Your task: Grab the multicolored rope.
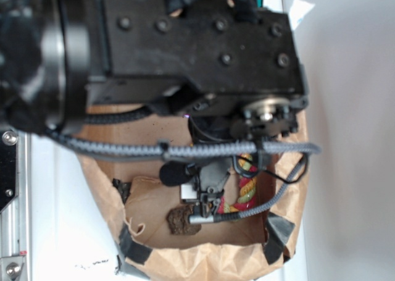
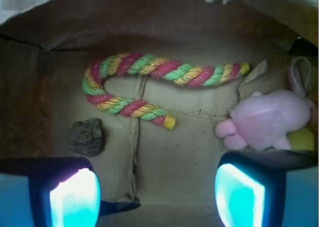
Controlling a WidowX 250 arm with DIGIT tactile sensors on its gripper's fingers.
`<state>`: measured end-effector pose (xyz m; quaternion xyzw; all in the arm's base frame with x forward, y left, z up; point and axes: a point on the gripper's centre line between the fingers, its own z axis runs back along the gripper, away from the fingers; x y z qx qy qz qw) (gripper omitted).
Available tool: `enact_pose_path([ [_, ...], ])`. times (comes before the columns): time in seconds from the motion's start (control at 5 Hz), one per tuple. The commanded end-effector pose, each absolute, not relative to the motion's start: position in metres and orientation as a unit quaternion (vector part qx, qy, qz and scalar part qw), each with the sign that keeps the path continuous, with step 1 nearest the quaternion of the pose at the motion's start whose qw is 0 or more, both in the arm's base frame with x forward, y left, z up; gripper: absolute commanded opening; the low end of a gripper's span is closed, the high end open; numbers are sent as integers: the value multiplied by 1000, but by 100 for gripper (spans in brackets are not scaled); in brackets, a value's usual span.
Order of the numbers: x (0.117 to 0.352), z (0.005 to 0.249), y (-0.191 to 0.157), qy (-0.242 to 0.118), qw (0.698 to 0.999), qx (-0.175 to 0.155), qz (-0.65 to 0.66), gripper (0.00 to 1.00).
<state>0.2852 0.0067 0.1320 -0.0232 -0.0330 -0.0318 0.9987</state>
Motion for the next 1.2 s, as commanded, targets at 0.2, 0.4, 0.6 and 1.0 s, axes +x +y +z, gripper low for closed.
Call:
enact_pose_path([
  [0.2,315,111,4,-68,917,8,-392,100],
  [0.4,316,108,17,-94,860,-64,-498,100],
  [0.6,320,104,36,-120,838,-115,-519,100],
  [1.0,344,100,52,-122,861,-97,-484,100],
])
